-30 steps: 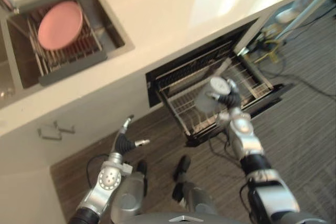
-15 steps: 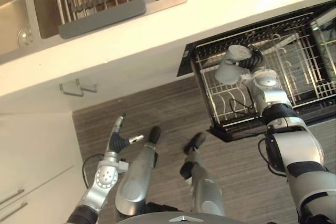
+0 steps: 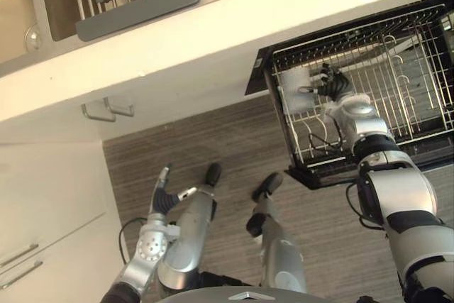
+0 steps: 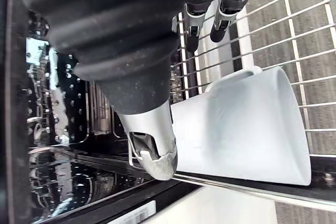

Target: Walk over to the sink, pick up the cup, carry it to the dishwasher, place the cup inside the dishwasher, then close the dishwasher door

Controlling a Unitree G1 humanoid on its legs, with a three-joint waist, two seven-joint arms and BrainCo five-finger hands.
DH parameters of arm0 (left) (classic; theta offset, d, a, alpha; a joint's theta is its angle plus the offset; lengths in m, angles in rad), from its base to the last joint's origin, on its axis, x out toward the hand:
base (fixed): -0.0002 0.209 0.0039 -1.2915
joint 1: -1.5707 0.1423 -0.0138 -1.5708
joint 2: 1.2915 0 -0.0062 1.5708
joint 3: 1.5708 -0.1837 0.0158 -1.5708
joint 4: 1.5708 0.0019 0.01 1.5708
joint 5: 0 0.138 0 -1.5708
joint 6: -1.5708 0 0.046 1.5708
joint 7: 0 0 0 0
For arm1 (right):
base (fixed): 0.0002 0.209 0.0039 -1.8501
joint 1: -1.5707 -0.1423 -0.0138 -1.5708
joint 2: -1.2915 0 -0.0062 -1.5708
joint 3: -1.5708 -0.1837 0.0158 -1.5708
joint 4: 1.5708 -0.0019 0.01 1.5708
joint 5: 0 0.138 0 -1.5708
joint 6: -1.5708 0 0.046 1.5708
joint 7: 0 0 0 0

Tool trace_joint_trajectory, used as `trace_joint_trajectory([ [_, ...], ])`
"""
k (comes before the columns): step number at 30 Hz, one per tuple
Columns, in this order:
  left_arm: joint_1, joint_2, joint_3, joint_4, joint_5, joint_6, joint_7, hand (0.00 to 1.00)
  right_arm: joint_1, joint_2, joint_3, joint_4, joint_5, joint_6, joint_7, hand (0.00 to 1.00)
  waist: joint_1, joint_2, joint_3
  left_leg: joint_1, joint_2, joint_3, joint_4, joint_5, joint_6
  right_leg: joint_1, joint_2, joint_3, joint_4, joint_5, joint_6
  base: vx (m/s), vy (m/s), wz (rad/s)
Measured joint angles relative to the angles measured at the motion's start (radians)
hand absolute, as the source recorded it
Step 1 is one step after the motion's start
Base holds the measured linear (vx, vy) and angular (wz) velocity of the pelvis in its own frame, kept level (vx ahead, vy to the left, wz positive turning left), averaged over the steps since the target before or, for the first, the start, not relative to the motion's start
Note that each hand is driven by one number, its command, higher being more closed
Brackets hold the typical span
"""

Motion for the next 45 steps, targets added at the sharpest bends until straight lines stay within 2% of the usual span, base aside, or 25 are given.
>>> trace_joint_trajectory([
  [6, 0.008, -0.026, 0.108, 0.085, -0.123, 0.012, -0.051, 0.00, 0.203, 0.096, -0.051, -0.467, 0.062, -0.060, -0.022, 0.00, -0.032, -0.035, 0.004, 0.067, 0.013, 0.036, -0.034, 0.000, -0.001, 0.032, 0.009, 0.045, 0.000, -0.006, -0.006, 0.03, -0.003, -0.19],
  [9, 0.031, -0.029, 0.151, 0.107, -0.164, 0.018, -0.074, 0.00, 0.471, 0.237, -0.087, -0.723, 0.074, -0.097, -0.024, 0.00, -0.062, -0.067, -0.016, 0.103, 0.020, 0.067, -0.057, -0.004, -0.002, 0.043, 0.014, 0.076, 0.000, -0.021, 0.000, 0.07, 0.004, -0.30],
  [11, 0.064, -0.037, 0.209, 0.143, -0.205, 0.022, -0.118, 0.00, 0.692, 0.359, -0.086, -0.887, 0.074, -0.120, -0.008, 0.00, -0.096, -0.107, -0.058, 0.129, 0.030, 0.094, -0.068, -0.017, -0.002, 0.049, 0.023, 0.105, 0.000, -0.032, 0.002, 0.10, 0.002, -0.37],
  [13, 0.083, -0.045, 0.254, 0.160, -0.223, 0.027, -0.140, 0.00, 0.813, 0.402, -0.084, -0.977, 0.079, -0.139, 0.028, 0.00, -0.104, -0.125, -0.089, 0.141, 0.042, 0.114, -0.050, -0.041, -0.004, 0.059, 0.034, 0.122, 0.004, -0.046, -0.007, 0.13, 0.011, -0.42],
  [16, 0.097, -0.053, 0.318, 0.213, -0.250, 0.010, -0.165, 0.00, 0.906, 0.432, -0.075, -1.112, 0.097, -0.194, 0.108, 0.00, -0.105, -0.115, -0.109, 0.163, 0.088, 0.138, 0.057, -0.132, -0.010, 0.127, 0.075, 0.126, 0.013, -0.064, -0.018, 0.10, 0.013, -0.38],
  [17, 0.107, -0.054, 0.339, 0.257, -0.261, -0.001, -0.166, 0.00, 0.907, 0.432, -0.056, -1.162, 0.124, -0.227, 0.139, 0.00, -0.110, -0.095, -0.114, 0.183, 0.110, 0.131, 0.089, -0.155, -0.018, 0.130, 0.080, 0.120, 0.091, -0.107, -0.022, 0.07, 0.024, -0.09],
  [19, 0.139, -0.056, 0.349, 0.286, -0.263, -0.005, -0.161, 0.00, 0.907, 0.430, -0.047, -1.184, 0.133, -0.259, 0.161, 0.00, -0.117, -0.080, -0.124, 0.212, 0.108, 0.102, 0.075, -0.150, -0.025, 0.154, 0.076, 0.088, 0.121, -0.139, -0.020, 0.11, 0.002, 0.45],
  [22, 0.226, -0.076, 0.349, 0.300, -0.230, -0.010, -0.153, 0.00, 0.900, 0.419, -0.050, -1.200, 0.175, -0.289, 0.196, 0.00, -0.116, -0.038, -0.160, 0.259, 0.090, 0.050, -0.014, -0.092, -0.035, 0.206, 0.060, 0.009, 0.088, -0.149, -0.014, 0.11, -0.034, 0.84],
  [25, 0.281, -0.104, 0.383, 0.305, -0.203, -0.012, -0.159, 0.00, 0.877, 0.407, -0.078, -1.195, 0.238, -0.292, 0.219, 0.00, -0.121, -0.018, -0.185, 0.221, 0.059, 0.220, -0.048, 0.047, -0.041, 0.208, -0.006, -0.076, 0.121, -0.175, -0.015, 0.02, 0.017, 1.05],
  [26, 0.294, -0.118, 0.423, 0.316, -0.195, -0.011, -0.161, 0.00, 0.874, 0.396, -0.092, -1.196, 0.251, -0.293, 0.219, 0.00, -0.127, -0.020, -0.210, 0.226, 0.053, 0.297, -0.088, 0.069, -0.013, 0.204, -0.030, -0.121, 0.121, -0.172, -0.021, -0.02, 0.062, 1.03],
  [27, 0.296, -0.132, 0.469, 0.342, -0.195, -0.008, -0.161, 0.00, 0.869, 0.364, -0.135, -1.197, 0.274, -0.299, 0.216, 0.00, -0.133, -0.008, -0.220, 0.208, 0.116, 0.464, 0.144, -0.047, 0.078, 0.209, -0.058, -0.171, 0.163, -0.189, -0.023, -0.02, 0.084, 1.03],
  [28, 0.296, -0.133, 0.476, 0.355, -0.182, -0.005, -0.160, 0.00, 0.875, 0.350, -0.154, -1.200, 0.292, -0.305, 0.211, 0.00, -0.138, -0.010, -0.220, 0.219, 0.141, 0.507, 0.212, -0.082, 0.090, 0.220, -0.076, -0.192, 0.180, -0.193, -0.020, -0.03, 0.090, 1.19],
  [30, 0.301, -0.145, 0.489, 0.383, -0.133, 0.005, -0.161, 0.00, 0.916, 0.324, -0.223, -1.204, 0.344, -0.319, 0.207, 0.00, -0.170, -0.022, -0.241, 0.270, 0.193, 0.579, 0.243, -0.112, 0.075, 0.248, -0.126, -0.272, 0.206, -0.201, -0.009, -0.06, 0.106, 1.20],
  [31, 0.318, -0.164, 0.492, 0.384, -0.114, 0.008, -0.158, 0.00, 0.945, 0.307, -0.265, -1.208, 0.375, -0.329, 0.204, 0.00, -0.188, 0.003, -0.272, 0.320, 0.226, 0.594, 0.165, -0.081, 0.053, 0.264, -0.133, -0.321, 0.212, -0.199, 0.011, -0.09, 0.229, 1.16],
  [32, 0.326, -0.186, 0.491, 0.385, -0.099, 0.009, -0.154, 0.00, 0.959, 0.303, -0.289, -1.212, 0.391, -0.342, 0.189, 0.00, -0.196, 0.027, -0.296, 0.366, 0.210, 0.553, 0.035, -0.077, -0.008, 0.264, -0.137, -0.351, 0.226, -0.191, 0.029, -0.09, 0.229, 1.03],
  [33, 0.327, -0.189, 0.487, 0.385, -0.096, 0.009, -0.151, 0.00, 0.965, 0.308, -0.292, -1.214, 0.390, -0.348, 0.181, 0.00, -0.204, 0.034, -0.310, 0.383, 0.191, 0.546, -0.031, -0.078, -0.009, 0.264, -0.143, -0.367, 0.227, -0.184, 0.035, -0.10, 0.321, 0.98],
  [34, 0.326, -0.187, 0.478, 0.376, -0.081, 0.009, -0.141, 0.00, 0.979, 0.336, -0.293, -1.221, 0.390, -0.352, 0.171, 0.00, -0.213, 0.034, -0.327, 0.416, 0.163, 0.516, -0.150, -0.071, -0.021, 0.264, -0.149, -0.402, 0.223, -0.170, 0.044, -0.07, 0.246, 0.79],
  [36, 0.319, -0.162, 0.471, 0.378, -0.077, 0.010, -0.135, 0.00, 0.995, 0.403, -0.271, -1.221, 0.405, -0.341, 0.176, 0.00, -0.199, -0.029, -0.339, 0.434, 0.107, 0.489, -0.256, -0.002, -0.009, 0.265, -0.176, -0.410, 0.199, -0.134, 0.043, -0.13, 0.236, 0.72],
  [38, 0.326, -0.148, 0.471, 0.383, -0.081, 0.012, -0.131, 0.00, 0.995, 0.451, -0.273, -1.223, 0.506, -0.325, 0.183, 0.00, -0.192, -0.056, -0.351, 0.451, 0.077, 0.460, -0.281, 0.010, 0.007, 0.286, -0.203, -0.407, 0.213, -0.127, 0.035, -0.12, 0.124, 0.50],
  [39, 0.326, -0.145, 0.470, 0.387, -0.082, 0.012, -0.133, 0.00, 1.001, 0.455, -0.274, -1.230, 0.528, -0.322, 0.187, 0.00, -0.194, -0.058, -0.353, 0.453, 0.071, 0.441, -0.281, 0.007, 0.012, 0.290, -0.210, -0.390, 0.223, -0.132, 0.027, -0.10, 0.100, 0.55],
  [40, 0.325, -0.138, 0.465, 0.387, -0.082, 0.013, -0.138, 0.00, 1.018, 0.463, -0.280, -1.251, 0.558, -0.321, 0.195, 0.00, -0.205, -0.059, -0.356, 0.445, 0.062, 0.402, -0.281, -0.001, 0.011, 0.283, -0.214, -0.284, 0.254, -0.175, -0.029, -0.09, 0.097, 0.95],
  [41, 0.322, -0.129, 0.462, 0.388, -0.080, 0.013, -0.141, 0.00, 1.049, 0.475, -0.288, -1.280, 0.574, -0.321, 0.195, 0.00, -0.234, -0.060, -0.356, 0.443, 0.057, 0.342, -0.277, 0.000, 0.021, 0.278, -0.175, -0.115, 0.270, -0.287, -0.036, -0.08, 0.063, 1.34],
  [43, 0.313, -0.118, 0.456, 0.401, -0.066, 0.019, -0.146, 0.00, 1.108, 0.478, -0.297, -1.338, 0.576, -0.322, 0.184, 0.00, -0.271, -0.062, -0.357, 0.443, 0.053, 0.261, -0.267, 0.006, 0.024, 0.278, -0.095, 0.105, 0.264, -0.362, -0.024, 0.00, -0.002, 1.39],
  [44, 0.306, -0.109, 0.445, 0.418, -0.057, 0.027, -0.149, 0.00, 1.144, 0.477, -0.307, -1.372, 0.574, -0.322, 0.176, 0.00, -0.286, -0.072, -0.360, 0.448, 0.041, 0.218, -0.263, 0.012, 0.023, 0.291, -0.069, 0.193, 0.263, -0.369, -0.021, 0.06, -0.013, 1.41],
  [45, 0.308, -0.089, 0.424, 0.428, -0.057, 0.042, -0.158, 0.00, 1.174, 0.475, -0.330, -1.404, 0.573, -0.324, 0.170, 0.00, -0.290, -0.089, -0.372, 0.470, 0.024, 0.183, -0.268, 0.023, 0.017, 0.310, -0.058, 0.256, 0.269, -0.354, 0.015, 0.09, -0.005, 1.05],
])
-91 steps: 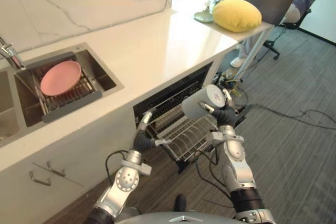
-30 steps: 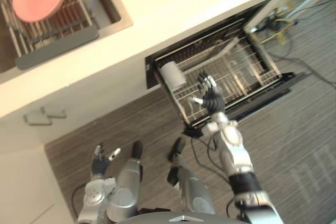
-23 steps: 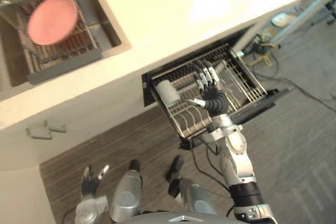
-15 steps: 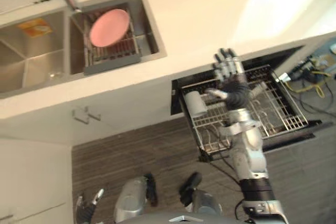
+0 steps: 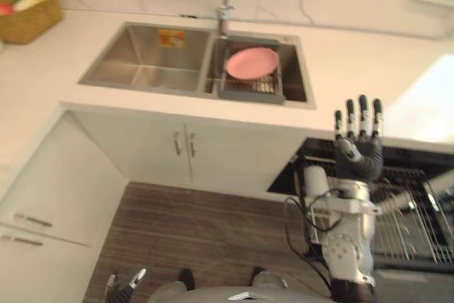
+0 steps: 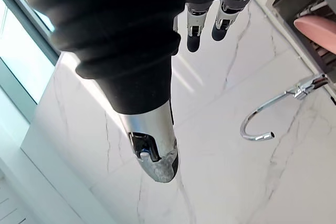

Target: Walk over to the sink, pick up the cup, carry it to the dishwasher, place the cup inside the dishwasher, then close the dishwasher door

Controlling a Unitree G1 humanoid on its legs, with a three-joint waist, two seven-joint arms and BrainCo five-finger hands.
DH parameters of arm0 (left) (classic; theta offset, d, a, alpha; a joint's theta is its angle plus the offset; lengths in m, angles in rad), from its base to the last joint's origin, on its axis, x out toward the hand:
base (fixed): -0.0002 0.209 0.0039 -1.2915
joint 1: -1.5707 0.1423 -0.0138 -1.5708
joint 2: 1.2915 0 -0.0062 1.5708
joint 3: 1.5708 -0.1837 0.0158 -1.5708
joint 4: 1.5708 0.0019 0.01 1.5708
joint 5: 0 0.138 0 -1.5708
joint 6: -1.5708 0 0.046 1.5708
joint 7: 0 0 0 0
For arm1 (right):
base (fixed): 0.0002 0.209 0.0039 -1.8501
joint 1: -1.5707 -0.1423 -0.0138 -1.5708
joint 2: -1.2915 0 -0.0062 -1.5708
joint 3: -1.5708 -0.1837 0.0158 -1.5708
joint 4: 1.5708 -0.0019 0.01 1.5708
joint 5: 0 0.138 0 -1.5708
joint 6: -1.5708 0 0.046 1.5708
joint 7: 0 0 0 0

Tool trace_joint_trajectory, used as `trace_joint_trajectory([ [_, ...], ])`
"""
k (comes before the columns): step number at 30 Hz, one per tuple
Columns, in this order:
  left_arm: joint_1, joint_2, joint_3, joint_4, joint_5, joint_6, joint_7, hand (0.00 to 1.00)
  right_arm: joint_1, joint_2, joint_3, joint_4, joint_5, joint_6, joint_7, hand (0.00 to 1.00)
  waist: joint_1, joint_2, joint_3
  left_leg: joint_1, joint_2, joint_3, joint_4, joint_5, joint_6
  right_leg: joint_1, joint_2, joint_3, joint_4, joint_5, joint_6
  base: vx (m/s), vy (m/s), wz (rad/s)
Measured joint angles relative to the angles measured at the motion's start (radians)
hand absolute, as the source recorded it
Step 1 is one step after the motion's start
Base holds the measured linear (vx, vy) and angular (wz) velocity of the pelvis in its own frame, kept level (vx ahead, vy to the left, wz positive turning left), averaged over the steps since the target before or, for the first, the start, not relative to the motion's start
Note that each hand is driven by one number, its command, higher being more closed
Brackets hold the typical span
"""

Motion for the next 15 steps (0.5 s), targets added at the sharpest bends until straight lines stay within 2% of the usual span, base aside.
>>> trace_joint_trajectory([
  [2, -0.002, 0.004, -0.010, 0.000, -0.003, 0.012, -0.001, 0.00, -0.013, -0.010, -0.017, 0.000, 0.007, 0.001, -0.004, 0.00, 0.032, -0.004, -0.009, 0.010, 0.003, 0.006, -0.011, 0.009, 0.004, 0.017, 0.006, 0.003, -0.030, 0.019, 0.044, 0.09, -0.015, 0.20],
  [3, -0.004, 0.005, -0.014, 0.001, -0.004, 0.012, 0.000, 0.00, -0.025, -0.010, -0.037, 0.001, 0.025, 0.002, -0.008, 0.00, 0.036, -0.005, -0.011, 0.005, 0.003, 0.002, -0.018, 0.014, 0.001, 0.024, 0.011, 0.003, -0.048, 0.036, 0.067, 0.08, -0.023, -0.03],
  [5, -0.016, 0.007, -0.021, 0.001, -0.002, 0.010, -0.001, 0.00, -0.033, -0.009, -0.064, 0.001, 0.053, 0.003, -0.037, 0.00, 0.032, -0.001, -0.010, 0.007, 0.005, -0.008, -0.038, 0.028, -0.001, 0.026, 0.017, -0.002, -0.062, 0.050, 0.079, 0.08, -0.025, 0.12],
  [8, -0.036, 0.022, -0.050, -0.003, 0.023, -0.022, -0.001, 0.00, -0.029, -0.009, -0.083, 0.002, 0.087, 0.003, -0.077, 0.00, 0.023, 0.001, -0.011, 0.022, 0.008, -0.016, -0.051, 0.032, -0.003, 0.048, 0.020, 0.006, -0.065, 0.050, 0.079, 0.03, -0.014, 0.10],
  [11, -0.051, 0.036, -0.085, -0.016, 0.036, -0.033, -0.003, 0.00, -0.024, -0.005, -0.081, 0.002, 0.087, 0.000, -0.099, 0.00, 0.023, 0.002, -0.012, 0.032, 0.009, -0.006, -0.061, 0.033, -0.003, 0.048, 0.021, 0.028, -0.065, 0.050, 0.079, -0.01, 0.003, -0.08],
  [15, -0.056, 0.038, -0.092, -0.018, 0.037, -0.032, -0.002, 0.00, -0.021, 0.004, -0.079, 0.001, -0.010, -0.025, -0.174, 0.00, 0.022, 0.002, -0.012, 0.051, 0.009, 0.029, -0.061, 0.016, -0.008, 0.048, 0.024, 0.079, -0.063, 0.047, 0.074, -0.05, 0.018, -0.24],
])
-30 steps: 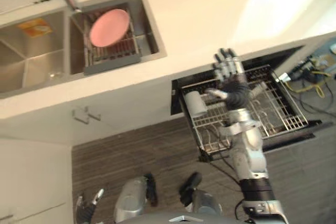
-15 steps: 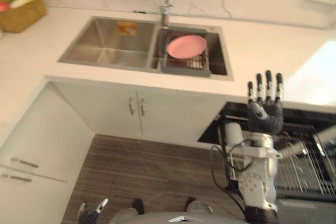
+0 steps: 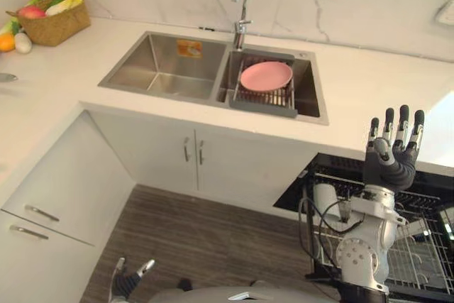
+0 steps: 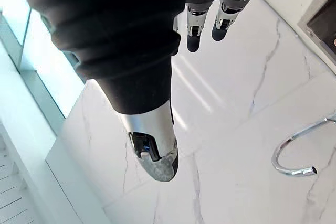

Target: Walk over to the sink, pick up the cup, carry it to the dishwasher, place the cup inside the dishwasher, then close the dishwasher door

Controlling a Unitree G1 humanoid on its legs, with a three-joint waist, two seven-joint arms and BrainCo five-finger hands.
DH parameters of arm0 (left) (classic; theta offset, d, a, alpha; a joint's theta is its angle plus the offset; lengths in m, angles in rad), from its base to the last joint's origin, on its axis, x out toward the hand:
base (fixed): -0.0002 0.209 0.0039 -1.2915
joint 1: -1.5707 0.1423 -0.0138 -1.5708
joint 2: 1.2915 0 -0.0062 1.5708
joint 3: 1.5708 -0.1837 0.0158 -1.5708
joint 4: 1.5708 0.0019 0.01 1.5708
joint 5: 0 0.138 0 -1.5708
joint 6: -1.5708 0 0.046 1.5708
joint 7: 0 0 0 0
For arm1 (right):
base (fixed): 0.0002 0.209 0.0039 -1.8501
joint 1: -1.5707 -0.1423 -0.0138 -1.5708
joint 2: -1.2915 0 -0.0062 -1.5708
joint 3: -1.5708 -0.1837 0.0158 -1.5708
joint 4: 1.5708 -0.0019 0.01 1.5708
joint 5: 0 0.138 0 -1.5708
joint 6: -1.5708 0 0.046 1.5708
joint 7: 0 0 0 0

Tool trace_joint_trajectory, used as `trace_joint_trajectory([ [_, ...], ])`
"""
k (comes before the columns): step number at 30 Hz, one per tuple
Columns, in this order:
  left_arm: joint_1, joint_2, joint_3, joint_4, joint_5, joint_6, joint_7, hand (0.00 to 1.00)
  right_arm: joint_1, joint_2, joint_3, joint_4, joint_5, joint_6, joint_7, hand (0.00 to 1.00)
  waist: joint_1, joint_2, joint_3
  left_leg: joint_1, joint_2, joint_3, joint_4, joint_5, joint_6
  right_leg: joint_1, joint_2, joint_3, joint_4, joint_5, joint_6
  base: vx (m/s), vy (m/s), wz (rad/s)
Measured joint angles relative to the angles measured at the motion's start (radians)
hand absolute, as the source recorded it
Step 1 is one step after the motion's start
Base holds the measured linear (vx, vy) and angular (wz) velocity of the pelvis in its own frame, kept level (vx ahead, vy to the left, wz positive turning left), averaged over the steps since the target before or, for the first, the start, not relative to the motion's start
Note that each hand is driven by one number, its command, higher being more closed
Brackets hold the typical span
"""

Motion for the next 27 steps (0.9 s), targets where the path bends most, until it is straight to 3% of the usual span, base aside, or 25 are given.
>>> trace_joint_trajectory([
  [1, 0.000, 0.000, -0.003, 0.000, 0.000, 0.001, 0.001, 0.00, 0.000, 0.000, 0.000, 0.000, -0.012, -0.002, -0.014, 0.00, 0.000, 0.001, 0.000, 0.001, 0.001, 0.007, 0.007, -0.006, -0.001, -0.001, 0.001, 0.010, 0.000, -0.001, -0.002, -0.05, 0.018, -0.31],
  [4, 0.000, 0.002, -0.007, 0.002, 0.001, 0.008, 0.004, 0.00, 0.011, 0.000, 0.000, -0.003, -0.078, -0.005, -0.091, 0.00, -0.002, 0.007, 0.002, -0.044, 0.017, 0.039, 0.167, -0.106, 0.000, -0.002, 0.013, 0.056, 0.024, -0.023, -0.008, -0.03, 0.009, -0.32],
  [5, -0.002, -0.005, -0.018, 0.007, 0.007, 0.015, 0.008, 0.00, 0.032, -0.003, -0.001, -0.029, -0.143, -0.005, -0.154, 0.00, -0.006, 0.032, 0.004, -0.104, 0.053, 0.048, 0.334, -0.196, -0.012, -0.006, 0.037, 0.068, 0.055, -0.042, -0.003, -0.02, -0.015, -0.33],
  [7, 0.002, -0.019, -0.025, 0.012, 0.035, 0.019, 0.026, 0.00, 0.062, -0.007, 0.005, -0.083, -0.208, -0.005, -0.205, 0.00, -0.012, 0.070, -0.001, -0.144, 0.104, 0.063, 0.449, -0.257, -0.015, -0.025, 0.077, 0.092, 0.096, -0.068, -0.014, 0.01, -0.028, -0.37],
  [10, -0.001, -0.033, 0.002, 0.014, 0.053, 0.019, 0.035, 0.00, 0.082, -0.013, 0.005, -0.153, -0.256, -0.007, -0.260, 0.00, -0.033, 0.080, 0.019, -0.254, 0.165, 0.085, 0.704, -0.252, -0.039, -0.039, 0.098, 0.097, 0.128, -0.097, -0.024, 0.04, -0.027, -0.08],
  [11, 0.002, -0.048, 0.027, 0.014, 0.044, 0.024, 0.035, 0.00, 0.081, -0.011, 0.000, -0.177, -0.257, -0.004, -0.279, 0.00, -0.030, 0.087, 0.031, -0.302, 0.192, 0.085, 0.813, -0.219, -0.076, -0.025, 0.105, 0.108, 0.131, -0.104, -0.031, 0.03, -0.045, -0.16],
  [12, 0.007, -0.060, 0.065, 0.015, 0.038, 0.027, 0.035, 0.00, 0.080, -0.009, -0.003, -0.190, -0.256, -0.002, -0.294, 0.00, -0.021, 0.071, 0.043, -0.318, 0.191, 0.086, 0.875, -0.198, -0.086, 0.004, 0.096, 0.120, 0.120, -0.108, -0.036, 0.04, -0.022, -0.20],
  [14, 0.018, -0.065, 0.065, 0.012, 0.039, 0.028, 0.038, 0.00, 0.062, -0.010, -0.005, -0.187, -0.255, 0.000, -0.321, 0.00, -0.018, 0.072, 0.044, -0.324, 0.163, 0.086, 0.792, -0.258, -0.076, 0.024, 0.075, 0.143, 0.109, -0.115, -0.026, 0.08, 0.063, -0.21],
  [15, 0.019, -0.070, 0.066, 0.007, 0.045, 0.028, 0.048, 0.00, 0.049, -0.008, 0.000, -0.186, -0.255, 0.002, -0.340, 0.00, -0.014, 0.073, 0.044, -0.341, 0.136, 0.073, 0.691, -0.258, -0.068, 0.024, 0.057, 0.173, 0.103, -0.120, -0.018, 0.09, 0.123, -0.32],
  [18, 0.041, -0.096, 0.091, 0.006, 0.059, 0.028, 0.083, 0.00, 0.049, -0.009, 0.017, -0.184, -0.279, 0.002, -0.374, 0.00, 0.001, 0.082, 0.047, -0.334, 0.106, -0.029, 0.451, -0.177, -0.088, 0.046, 0.038, 0.233, 0.043, -0.131, -0.001, 0.11, 0.217, -0.61],
  [19, 0.064, -0.124, 0.115, 0.010, 0.054, 0.028, 0.090, 0.00, 0.053, -0.008, 0.024, -0.184, -0.293, 0.001, -0.374, 0.00, 0.017, 0.100, 0.052, -0.315, 0.106, -0.019, 0.439, -0.132, -0.086, 0.073, 0.063, 0.286, 0.025, -0.143, -0.009, 0.22, 0.220, -0.87],
  [20, 0.072, -0.131, 0.125, -0.001, 0.041, 0.021, 0.096, 0.00, 0.059, 0.005, 0.050, -0.185, -0.294, -0.001, -0.374, 0.00, 0.024, 0.101, 0.057, -0.326, 0.106, -0.015, 0.468, -0.141, -0.080, 0.050, 0.103, 0.309, 0.136, -0.177, -0.018, 0.25, 0.165, -0.77],
  [21, 0.078, -0.123, 0.125, -0.003, 0.039, 0.015, 0.101, 0.00, 0.063, 0.011, 0.065, -0.185, -0.294, -0.001, -0.373, 0.00, 0.023, 0.090, 0.060, -0.333, 0.101, -0.002, 0.484, -0.148, -0.068, 0.046, 0.110, 0.317, 0.163, -0.187, -0.028, 0.26, 0.039, -0.58],
  [22, 0.077, -0.104, 0.136, -0.002, 0.039, 0.010, 0.106, 0.00, 0.063, 0.017, 0.081, -0.188, -0.294, -0.002, -0.372, 0.00, 0.028, 0.044, 0.059, -0.340, 0.088, 0.040, 0.527, -0.168, -0.035, 0.060, 0.105, 0.310, 0.161, -0.252, -0.051, 0.24, 0.028, -0.37],
  [23, 0.072, -0.098, 0.144, -0.002, 0.040, 0.010, 0.109, 0.00, 0.054, 0.024, 0.079, -0.188, -0.295, -0.002, -0.371, 0.00, 0.026, 0.030, 0.066, -0.354, 0.083, 0.043, 0.577, -0.202, -0.012, 0.076, 0.097, 0.316, 0.140, -0.260, -0.047, 0.21, 0.064, -0.30],
  [25, 0.072, -0.094, 0.153, -0.002, 0.043, 0.009, 0.107, 0.00, 0.056, 0.040, 0.078, -0.188, -0.295, -0.003, -0.368, 0.00, 0.024, 0.017, 0.055, -0.356, 0.067, 0.063, 0.614, -0.242, 0.005, 0.088, 0.072, 0.321, 0.123, -0.266, -0.052, 0.20, 0.180, -0.13],
  [27, 0.056, -0.088, 0.153, 0.001, 0.049, 0.010, 0.106, 0.00, 0.057, 0.040, 0.060, -0.187, -0.295, 0.000, -0.365, 0.00, 0.020, 0.014, 0.047, -0.348, 0.044, 0.068, 0.625, -0.253, 0.035, 0.104, 0.057, 0.330, 0.126, -0.234, -0.027, 0.32, 0.210, 0.09],
])
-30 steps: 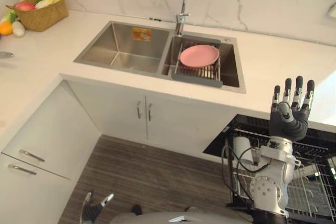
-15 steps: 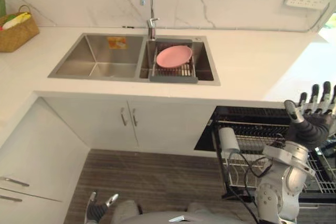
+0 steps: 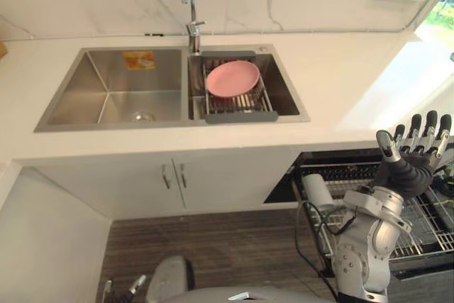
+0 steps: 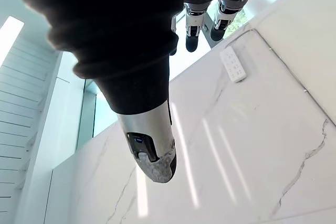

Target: Walk over to the sink, pick up the cup, carry it to the dishwasher, place the cup inside the dishwasher, then close the dishwasher door

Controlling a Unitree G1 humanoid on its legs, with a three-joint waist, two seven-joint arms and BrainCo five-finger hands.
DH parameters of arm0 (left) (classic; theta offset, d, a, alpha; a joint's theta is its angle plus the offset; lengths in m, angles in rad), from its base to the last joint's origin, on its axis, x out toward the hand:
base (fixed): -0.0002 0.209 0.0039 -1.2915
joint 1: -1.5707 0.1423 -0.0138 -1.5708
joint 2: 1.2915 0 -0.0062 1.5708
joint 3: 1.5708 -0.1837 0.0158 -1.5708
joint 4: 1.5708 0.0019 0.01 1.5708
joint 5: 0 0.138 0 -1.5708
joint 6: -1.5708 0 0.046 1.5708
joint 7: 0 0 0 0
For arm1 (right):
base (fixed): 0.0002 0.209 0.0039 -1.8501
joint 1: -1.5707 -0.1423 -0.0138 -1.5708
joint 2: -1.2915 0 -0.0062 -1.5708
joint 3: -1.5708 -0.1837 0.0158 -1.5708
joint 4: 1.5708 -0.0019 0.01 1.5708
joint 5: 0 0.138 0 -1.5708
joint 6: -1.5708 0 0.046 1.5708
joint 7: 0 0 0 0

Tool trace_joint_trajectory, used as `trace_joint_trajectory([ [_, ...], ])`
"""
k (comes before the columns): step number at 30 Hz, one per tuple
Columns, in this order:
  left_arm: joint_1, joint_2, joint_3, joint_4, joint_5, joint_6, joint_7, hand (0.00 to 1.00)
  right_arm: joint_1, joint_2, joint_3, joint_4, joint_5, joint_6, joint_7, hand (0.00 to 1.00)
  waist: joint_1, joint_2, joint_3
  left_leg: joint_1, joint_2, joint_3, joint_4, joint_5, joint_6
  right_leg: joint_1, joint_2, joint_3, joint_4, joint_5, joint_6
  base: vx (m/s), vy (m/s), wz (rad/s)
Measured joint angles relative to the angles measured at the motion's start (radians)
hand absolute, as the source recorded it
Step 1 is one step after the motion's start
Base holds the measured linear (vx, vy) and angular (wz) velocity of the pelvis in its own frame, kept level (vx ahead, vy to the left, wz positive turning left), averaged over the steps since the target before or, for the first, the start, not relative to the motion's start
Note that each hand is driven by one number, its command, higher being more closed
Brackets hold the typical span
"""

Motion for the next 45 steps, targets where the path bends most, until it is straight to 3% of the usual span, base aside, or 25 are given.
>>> trace_joint_trajectory([
  [3, -0.036, 0.012, 0.001, 0.001, -0.001, -0.001, 0.000, 0.00, -0.015, 0.000, -0.034, 0.000, -0.001, 0.007, 0.000, 0.00, 0.011, -0.020, -0.033, 0.047, -0.041, 0.004, -0.087, 0.001, 0.022, -0.058, -0.016, 0.003, 0.119, 0.045, 0.026, 0.26, 0.157, 0.06],
  [4, -0.044, 0.015, 0.000, 0.005, -0.001, -0.002, -0.001, 0.00, -0.029, 0.000, -0.033, 0.000, -0.002, 0.010, 0.000, 0.00, 0.014, -0.025, -0.036, 0.075, -0.046, 0.009, -0.125, 0.001, 0.024, -0.102, -0.017, 0.002, 0.218, 0.065, 0.071, 0.22, 0.108, -0.23],
  [5, -0.049, 0.018, -0.001, 0.006, 0.000, -0.006, 0.000, 0.00, -0.049, 0.001, -0.023, 0.003, -0.012, 0.013, 0.001, 0.00, 0.019, -0.027, -0.032, 0.139, -0.055, 0.022, -0.189, -0.002, 0.032, -0.211, -0.030, -0.011, 0.441, 0.132, 0.170, 0.27, 0.119, -0.28],
  [7, -0.050, 0.028, -0.008, 0.006, 0.000, -0.009, -0.001, 0.00, -0.056, 0.008, -0.010, 0.025, -0.043, 0.014, 0.007, 0.00, 0.015, -0.033, -0.038, 0.199, -0.068, 0.028, -0.248, 0.009, 0.052, -0.318, -0.062, -0.072, 0.641, 0.112, 0.108, 0.23, 0.074, -0.13],
  [8, -0.049, 0.036, -0.015, 0.007, 0.001, -0.010, 0.000, 0.00, -0.061, 0.012, -0.004, 0.055, -0.052, 0.014, 0.014, 0.00, 0.009, -0.038, -0.043, 0.235, -0.069, 0.034, -0.288, 0.016, 0.051, -0.370, -0.085, -0.148, 0.689, 0.085, 0.052, 0.23, 0.030, 0.02],
  [9, -0.057, 0.042, -0.021, 0.006, 0.002, -0.011, -0.005, 0.00, -0.066, 0.012, 0.005, 0.080, -0.058, 0.014, 0.029, 0.00, 0.010, -0.038, -0.044, 0.261, -0.066, 0.035, -0.314, 0.023, 0.041, -0.408, -0.093, -0.206, 0.663, 0.065, 0.017, 0.22, 0.013, 0.03],
  [13, -0.108, 0.042, -0.030, -0.005, 0.003, -0.011, -0.036, 0.00, -0.066, 0.006, 0.036, 0.086, -0.079, 0.014, 0.054, 0.00, 0.002, -0.016, -0.037, 0.295, -0.021, 0.019, -0.329, 0.033, 0.014, -0.453, -0.072, -0.330, 0.364, 0.062, -0.004, 0.32, -0.076, 0.09],
  [15, -0.116, 0.045, -0.040, -0.005, 0.003, -0.011, -0.043, 0.00, -0.068, -0.017, 0.035, 0.086, -0.079, 0.014, 0.077, 0.00, -0.002, 0.003, -0.038, 0.315, 0.023, 0.008, -0.319, 0.010, -0.030, -0.434, -0.011, -0.317, 0.133, 0.151, -0.021, 0.27, -0.127, 0.04],
  [16, -0.112, 0.061, -0.051, -0.005, 0.002, -0.011, -0.043, 0.00, -0.061, -0.027, 0.035, 0.078, -0.078, 0.014, 0.083, 0.00, -0.011, -0.019, -0.050, 0.329, 0.022, -0.003, -0.306, -0.011, -0.060, -0.397, 0.000, -0.288, -0.023, 0.320, -0.042, 0.40, -0.253, 0.24],
  [17, -0.116, 0.064, -0.058, 0.004, 0.003, -0.005, -0.044, 0.00, -0.062, -0.052, 0.028, 0.076, -0.078, 0.014, 0.086, 0.00, -0.016, -0.026, -0.060, 0.352, 0.030, -0.019, -0.288, -0.049, -0.086, -0.356, 0.010, -0.267, -0.054, 0.384, -0.003, 0.34, -0.226, 0.17],
  [20, -0.114, 0.015, -0.068, -0.001, 0.014, -0.006, -0.043, 0.00, -0.064, -0.101, 0.008, 0.075, -0.081, 0.028, 0.084, 0.00, -0.018, 0.032, -0.050, 0.338, 0.065, -0.070, -0.338, -0.035, -0.088, -0.306, 0.044, -0.281, -0.091, 0.382, -0.019, 0.23, -0.174, 0.14],
  [22, -0.105, 0.017, -0.067, -0.002, 0.037, -0.007, -0.042, 0.00, -0.061, -0.102, -0.010, 0.075, -0.143, 0.067, 0.083, 0.00, -0.012, 0.038, -0.050, 0.348, 0.068, -0.083, -0.351, -0.019, -0.086, -0.276, 0.046, -0.294, -0.120, 0.378, -0.016, 0.11, -0.090, 0.28],
  [25, -0.096, 0.027, -0.063, -0.001, 0.060, -0.008, -0.042, 0.00, -0.062, -0.132, 0.028, 0.072, -0.265, 0.138, 0.109, 0.00, 0.009, 0.025, -0.045, 0.367, 0.067, -0.090, -0.365, -0.017, -0.089, -0.235, 0.047, -0.295, -0.167, 0.388, -0.005, 0.01, -0.009, 0.16],
  [27, -0.078, 0.036, -0.058, 0.003, 0.064, -0.008, -0.043, 0.00, -0.063, -0.171, 0.068, 0.067, -0.381, 0.192, 0.161, 0.00, 0.020, 0.013, -0.050, 0.370, 0.064, -0.090, -0.365, -0.017, -0.089, -0.207, 0.048, -0.296, -0.217, 0.413, 0.000, -0.03, 0.010, 0.02],
  [32, -0.058, 0.066, -0.054, 0.022, 0.069, -0.007, -0.044, 0.00, -0.074, -0.296, 0.129, 0.034, -0.575, 0.271, 0.283, 0.00, 0.032, -0.004, -0.048, 0.370, 0.055, -0.091, -0.367, -0.018, -0.087, -0.173, 0.046, -0.297, -0.290, 0.457, 0.001, -0.03, 0.004, 0.02],
  [36, -0.060, 0.075, -0.050, 0.046, 0.075, -0.008, -0.063, 0.00, -0.124, -0.379, 0.157, 0.038, -0.819, 0.358, 0.409, 0.00, 0.034, -0.010, -0.046, 0.370, 0.053, -0.094, -0.366, -0.017, -0.088, -0.168, 0.045, -0.296, -0.303, 0.469, -0.001, -0.01, -0.002, 0.00],
  [41, -0.070, 0.079, -0.050, 0.046, 0.089, 0.001, -0.064, 0.00, -0.188, -0.449, 0.228, 0.053, -1.069, 0.399, 0.509, 0.00, 0.032, -0.016, -0.043, 0.368, 0.053, -0.116, -0.366, -0.015, -0.091, -0.152, 0.045, -0.311, -0.323, 0.477, -0.004, -0.01, -0.010, 0.07],
  [45, -0.091, 0.088, -0.051, 0.046, 0.091, 0.013, -0.064, 0.00, -0.266, -0.454, 0.301, 0.122, -1.219, 0.418, 0.564, 0.00, 0.044, -0.025, -0.039, 0.359, 0.052, -0.131, -0.367, -0.010, -0.092, -0.152, 0.045, -0.327, -0.323, 0.477, -0.005, -0.01, -0.012, 0.13],
])
